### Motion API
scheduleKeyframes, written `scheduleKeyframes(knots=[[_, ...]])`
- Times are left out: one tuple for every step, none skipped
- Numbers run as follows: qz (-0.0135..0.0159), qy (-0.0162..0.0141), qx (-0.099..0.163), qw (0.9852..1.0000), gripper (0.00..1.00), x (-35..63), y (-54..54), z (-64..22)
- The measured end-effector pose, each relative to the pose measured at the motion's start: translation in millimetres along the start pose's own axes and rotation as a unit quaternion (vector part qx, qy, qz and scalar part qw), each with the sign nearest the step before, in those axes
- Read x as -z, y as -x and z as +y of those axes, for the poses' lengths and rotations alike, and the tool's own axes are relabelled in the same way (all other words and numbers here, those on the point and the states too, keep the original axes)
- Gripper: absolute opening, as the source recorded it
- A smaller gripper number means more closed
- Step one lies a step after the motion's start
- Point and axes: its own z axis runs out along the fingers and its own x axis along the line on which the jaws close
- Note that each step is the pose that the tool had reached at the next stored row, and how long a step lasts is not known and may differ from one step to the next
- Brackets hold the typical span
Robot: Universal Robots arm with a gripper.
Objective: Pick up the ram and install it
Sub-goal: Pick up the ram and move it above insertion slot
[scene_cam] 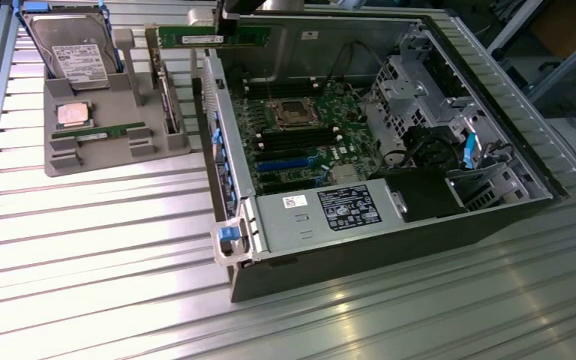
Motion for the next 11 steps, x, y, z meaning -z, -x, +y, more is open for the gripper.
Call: scheduleKeyframes(knots=[[0.0, 0.0004, 0.0, 1.0, 0.12, 0.2, -0.2, -2.2], [0.0, 0.0007, 0.001, 1.0, 0.12, 0.4, -0.4, -3.7], [0.0, 0.0011, 0.001, 1.0, 0.12, 0.6, -0.6, -6.0], [0.0, 0.0017, 0.001, 1.0, 0.12, 0.9, -1.0, -9.4], [0.0, 0.0024, 0.002, 1.0, 0.12, 1.2, -1.3, -12.8], [-0.0001, 0.0028, 0.002, 1.0, 0.12, 1.5, -1.6, -15.2], [-0.0001, 0.0033, 0.002, 1.0, 0.12, 1.7, -1.9, -18.2], [-0.0001, 0.0039, 0.003, 1.0, 0.12, 2.0, -2.3, -21.5], [-0.0001, 0.0043, 0.003, 1.0, 0.12, 2.3, -2.5, -23.7], [-0.0001, 0.0047, 0.003, 1.0, 0.12, 2.5, -2.7, -26.0], [-0.0001, 0.0053, 0.004, 1.0, 0.12, 2.8, -3.1, -29.4]])
